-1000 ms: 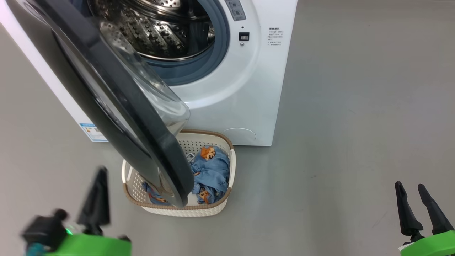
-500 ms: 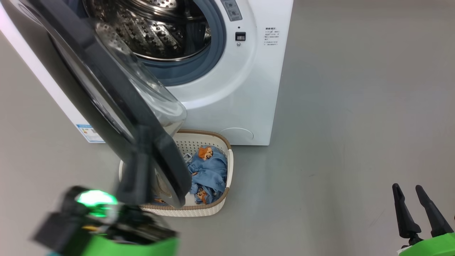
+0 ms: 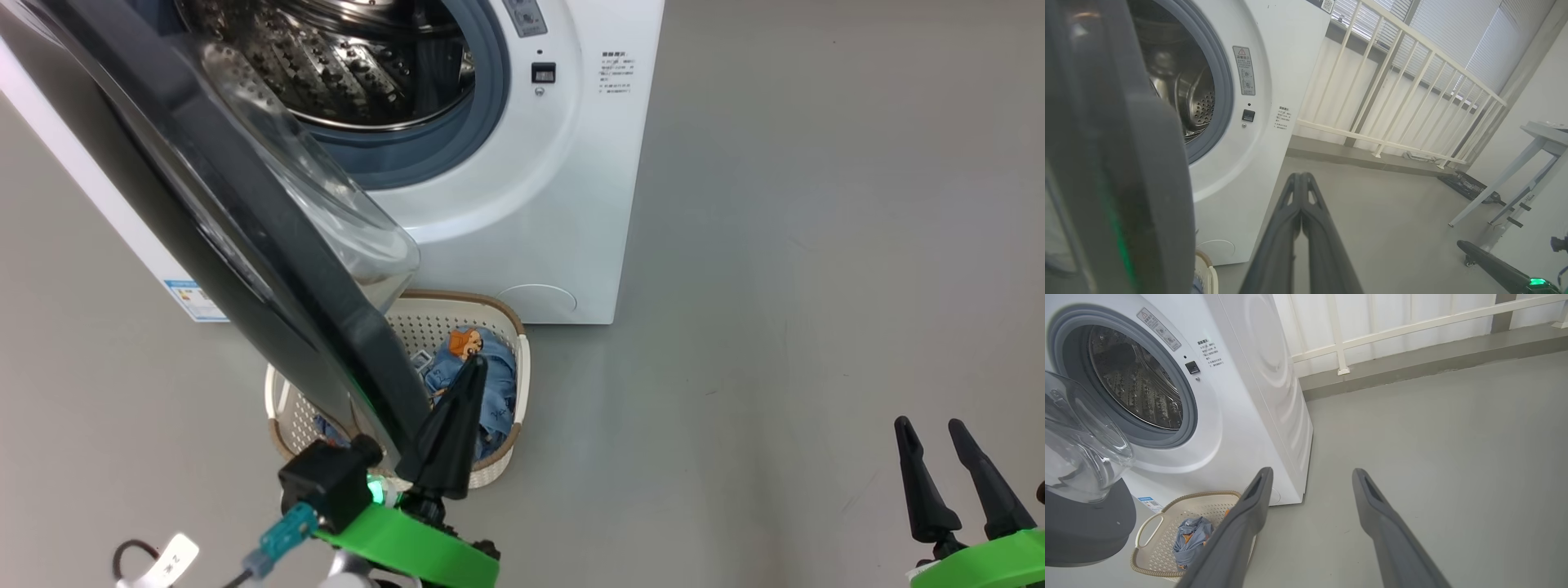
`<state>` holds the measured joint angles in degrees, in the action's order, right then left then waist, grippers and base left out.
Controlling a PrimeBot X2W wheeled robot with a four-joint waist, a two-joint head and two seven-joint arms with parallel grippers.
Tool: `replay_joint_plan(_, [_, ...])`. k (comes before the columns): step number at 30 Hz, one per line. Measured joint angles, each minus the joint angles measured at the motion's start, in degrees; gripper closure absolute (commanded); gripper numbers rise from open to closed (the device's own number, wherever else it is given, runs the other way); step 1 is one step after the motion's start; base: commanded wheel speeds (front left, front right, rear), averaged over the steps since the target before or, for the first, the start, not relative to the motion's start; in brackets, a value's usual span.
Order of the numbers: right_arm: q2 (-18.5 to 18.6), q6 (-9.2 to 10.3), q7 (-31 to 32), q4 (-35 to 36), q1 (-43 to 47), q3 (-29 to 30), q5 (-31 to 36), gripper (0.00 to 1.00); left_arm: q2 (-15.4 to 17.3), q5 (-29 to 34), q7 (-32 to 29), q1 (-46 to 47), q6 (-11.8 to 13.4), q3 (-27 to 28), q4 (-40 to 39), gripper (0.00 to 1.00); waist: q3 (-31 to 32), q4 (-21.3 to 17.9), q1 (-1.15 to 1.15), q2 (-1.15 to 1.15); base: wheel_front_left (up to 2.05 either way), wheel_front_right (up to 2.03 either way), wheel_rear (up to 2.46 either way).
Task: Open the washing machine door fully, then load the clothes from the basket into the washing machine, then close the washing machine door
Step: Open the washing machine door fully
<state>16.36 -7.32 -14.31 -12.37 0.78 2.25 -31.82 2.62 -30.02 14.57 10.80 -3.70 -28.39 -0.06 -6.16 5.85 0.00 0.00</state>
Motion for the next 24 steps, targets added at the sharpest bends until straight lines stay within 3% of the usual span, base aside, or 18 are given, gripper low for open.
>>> replay_joint_plan(10, [0.0,0.00,0.0,0.0,-0.8,-0.1,0.1,0.00,0.0,-3.3,0.1,3.8,0.1,2.4,7.8,1.00,-0.6,0.6,0.00,0.00,0.00,0.00,0.00])
replay_joint_plan(24, [0.2,0.00,0.0,0.7,-1.0,-0.1,0.5,0.00,-0.7,-3.5,0.0,3.8,-0.1,4.0,9.6,1.00,-0.7,1.7,0.00,0.00,0.00,0.00,0.00])
